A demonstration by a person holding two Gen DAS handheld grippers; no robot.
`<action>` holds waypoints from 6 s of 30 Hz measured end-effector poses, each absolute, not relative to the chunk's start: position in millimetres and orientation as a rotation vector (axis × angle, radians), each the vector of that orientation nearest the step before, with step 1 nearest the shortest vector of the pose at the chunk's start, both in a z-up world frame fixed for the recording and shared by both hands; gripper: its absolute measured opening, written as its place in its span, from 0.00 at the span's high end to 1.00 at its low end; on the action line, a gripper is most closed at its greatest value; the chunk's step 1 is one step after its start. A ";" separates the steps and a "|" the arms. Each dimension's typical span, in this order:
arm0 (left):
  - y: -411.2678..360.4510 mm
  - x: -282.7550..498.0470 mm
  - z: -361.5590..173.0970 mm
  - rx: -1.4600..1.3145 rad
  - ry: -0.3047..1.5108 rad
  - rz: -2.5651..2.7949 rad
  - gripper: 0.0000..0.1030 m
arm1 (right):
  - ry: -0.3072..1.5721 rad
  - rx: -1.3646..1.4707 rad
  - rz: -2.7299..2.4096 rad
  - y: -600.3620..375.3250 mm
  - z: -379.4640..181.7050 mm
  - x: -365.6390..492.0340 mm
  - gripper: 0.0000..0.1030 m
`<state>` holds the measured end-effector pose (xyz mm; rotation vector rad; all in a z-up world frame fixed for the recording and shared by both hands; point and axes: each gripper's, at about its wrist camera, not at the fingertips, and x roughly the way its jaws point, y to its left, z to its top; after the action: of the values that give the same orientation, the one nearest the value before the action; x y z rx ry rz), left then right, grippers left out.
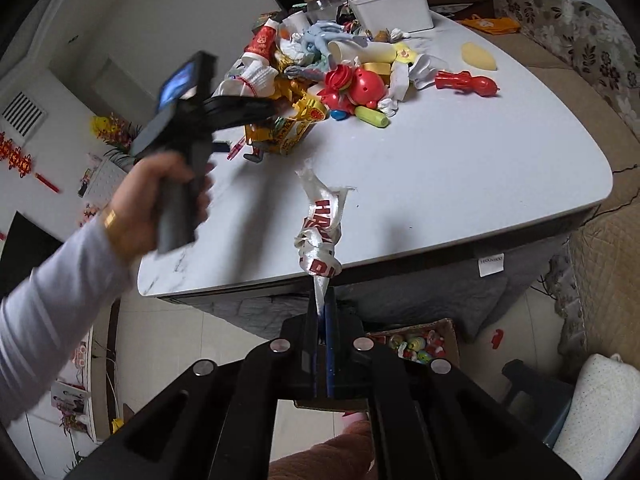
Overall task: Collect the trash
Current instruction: 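Grasp a white printed wrapper with the right tool while the left tool grasps a yellow toy, then drop the wrapper and yellow toy into the box and raise both tools, then grasp a white knit glove with the right tool while the left tool grasps a red paper cup, then lower the glove and red cup into the box and open both tools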
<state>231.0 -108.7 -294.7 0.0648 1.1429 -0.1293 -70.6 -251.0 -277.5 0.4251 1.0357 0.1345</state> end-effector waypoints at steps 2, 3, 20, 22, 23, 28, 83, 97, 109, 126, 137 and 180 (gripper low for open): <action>-114.8 238.5 -298.7 0.077 1.159 -0.147 0.36 | 1.034 0.433 0.131 -252.9 -277.3 -73.6 0.97; -118.1 239.9 -300.7 0.099 1.174 -0.154 0.60 | 1.031 0.439 0.127 -254.4 -276.7 -76.0 0.97; -21.0 41.5 -233.5 0.048 1.064 -0.497 0.63 | 1.099 0.310 0.233 -226.2 -282.7 -68.5 0.97; -11.0 19.1 -248.9 0.037 1.111 -0.511 0.63 | 1.133 0.275 0.256 -216.4 -290.5 -70.1 0.97; -7.0 1.5 -260.9 0.037 1.144 -0.508 0.63 | 1.151 0.259 0.267 -211.7 -294.7 -71.7 0.97; 10.1 -46.3 -328.2 -0.006 1.308 -0.512 0.63 | 1.264 0.188 0.313 -188.5 -326.2 -81.6 0.97; 48.7 -66.0 -368.0 0.009 1.363 -0.132 0.13 | 0.989 0.554 0.345 -172.2 -264.8 101.1 0.11; 106.7 -99.4 -375.0 -0.152 1.408 0.024 0.13 | 1.119 0.739 0.040 -167.6 -285.4 284.4 0.60; 91.5 -50.6 -340.4 -0.123 1.299 -0.111 0.13 | 1.046 0.690 0.271 -223.3 -249.6 112.9 0.60; -38.6 231.7 -283.1 -0.333 1.144 -0.282 0.13 | 0.993 0.590 0.132 -277.2 -244.5 -43.8 0.57; -45.7 241.6 -269.6 -0.305 1.161 -0.367 0.92 | 0.999 0.619 0.134 -283.7 -252.2 -42.7 0.57; -3.4 -35.1 -657.7 0.006 1.781 -0.140 0.32 | 1.764 0.101 -0.054 -223.8 -649.2 -53.7 0.11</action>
<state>-35.1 -3.4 -657.7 0.0064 1.7813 -0.1398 -53.7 -223.8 -649.2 0.1007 1.7639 -0.0538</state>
